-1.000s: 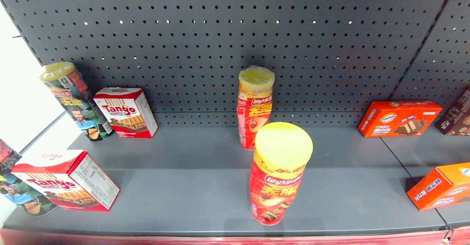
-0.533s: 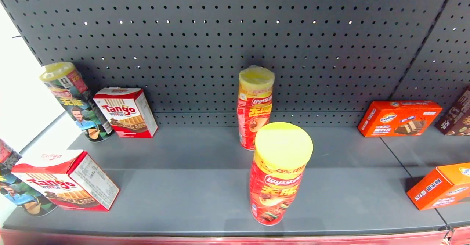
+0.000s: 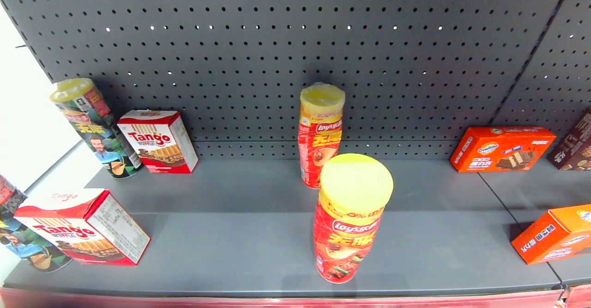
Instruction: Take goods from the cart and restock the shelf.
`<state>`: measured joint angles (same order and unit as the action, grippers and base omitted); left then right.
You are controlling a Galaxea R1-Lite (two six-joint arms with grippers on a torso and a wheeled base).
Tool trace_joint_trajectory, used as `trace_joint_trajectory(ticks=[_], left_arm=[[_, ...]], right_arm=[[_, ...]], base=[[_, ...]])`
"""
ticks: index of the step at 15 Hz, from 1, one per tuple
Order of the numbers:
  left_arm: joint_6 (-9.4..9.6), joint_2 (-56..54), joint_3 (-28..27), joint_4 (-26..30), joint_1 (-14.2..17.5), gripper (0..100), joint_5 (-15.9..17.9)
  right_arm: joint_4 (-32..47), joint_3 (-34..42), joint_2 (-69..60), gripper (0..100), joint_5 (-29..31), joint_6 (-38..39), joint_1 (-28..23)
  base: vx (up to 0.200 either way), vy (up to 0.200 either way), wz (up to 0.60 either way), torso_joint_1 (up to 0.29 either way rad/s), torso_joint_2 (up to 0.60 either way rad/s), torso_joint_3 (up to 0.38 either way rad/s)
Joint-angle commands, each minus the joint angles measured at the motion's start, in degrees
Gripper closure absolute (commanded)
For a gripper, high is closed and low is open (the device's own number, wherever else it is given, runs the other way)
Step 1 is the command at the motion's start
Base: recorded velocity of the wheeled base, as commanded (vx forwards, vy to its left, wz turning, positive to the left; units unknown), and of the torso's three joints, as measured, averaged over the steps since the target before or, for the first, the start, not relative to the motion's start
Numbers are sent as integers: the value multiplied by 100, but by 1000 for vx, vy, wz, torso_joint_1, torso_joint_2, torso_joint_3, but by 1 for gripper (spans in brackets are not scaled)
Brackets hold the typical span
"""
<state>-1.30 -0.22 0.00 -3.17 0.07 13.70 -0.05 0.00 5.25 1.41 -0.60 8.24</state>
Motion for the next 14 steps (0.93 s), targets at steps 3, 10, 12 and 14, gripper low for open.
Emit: trace_joint_trajectory(ticks=[3, 10, 12, 14], left_arm=[[667, 22, 0, 335, 1, 0, -1168], [623, 22, 0, 335, -16, 0, -992], [631, 22, 0, 335, -16, 0, -992], [631, 22, 0, 335, -16, 0, -992]], right_arm=[[-4, 0, 2, 0, -1, -2, 2], [5, 0, 20, 0, -97, -19, 108], [-4, -53, 2, 0, -133, -142, 125], [84, -1951, 2278, 0, -414, 156, 204]], base=[[0, 0, 0, 0, 0, 0], [0, 0, 0, 0, 0, 0], [0, 0, 0, 0, 0, 0], [0, 0, 0, 0, 0, 0]])
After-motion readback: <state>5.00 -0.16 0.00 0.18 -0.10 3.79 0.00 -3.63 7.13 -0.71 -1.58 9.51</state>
